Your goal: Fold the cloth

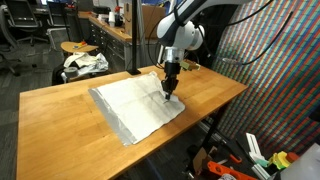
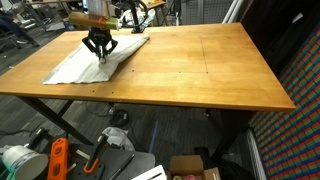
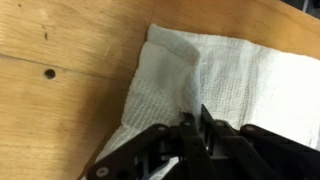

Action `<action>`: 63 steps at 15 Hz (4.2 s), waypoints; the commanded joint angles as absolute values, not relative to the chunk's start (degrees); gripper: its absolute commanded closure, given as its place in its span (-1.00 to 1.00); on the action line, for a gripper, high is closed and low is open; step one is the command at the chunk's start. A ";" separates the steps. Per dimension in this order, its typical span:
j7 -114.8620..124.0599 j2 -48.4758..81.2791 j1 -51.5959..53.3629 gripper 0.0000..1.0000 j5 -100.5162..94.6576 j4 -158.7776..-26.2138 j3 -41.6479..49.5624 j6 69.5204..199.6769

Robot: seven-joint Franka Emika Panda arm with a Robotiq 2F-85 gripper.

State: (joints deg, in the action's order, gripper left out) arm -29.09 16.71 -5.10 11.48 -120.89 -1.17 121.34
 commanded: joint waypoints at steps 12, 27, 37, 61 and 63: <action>-19.39 11.44 1.03 0.77 10.45 -125.74 -5.12 123.15; -19.86 8.44 2.75 0.77 14.04 -131.18 -8.16 130.29; -19.57 7.33 4.26 0.77 15.74 -134.22 -9.93 133.70; -19.10 7.25 7.46 0.51 22.37 -136.65 -13.97 136.82; -18.66 7.26 7.49 0.11 22.44 -136.30 -14.00 134.25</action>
State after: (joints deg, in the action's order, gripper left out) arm -18.22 8.58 7.27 20.33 -136.15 -13.57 137.26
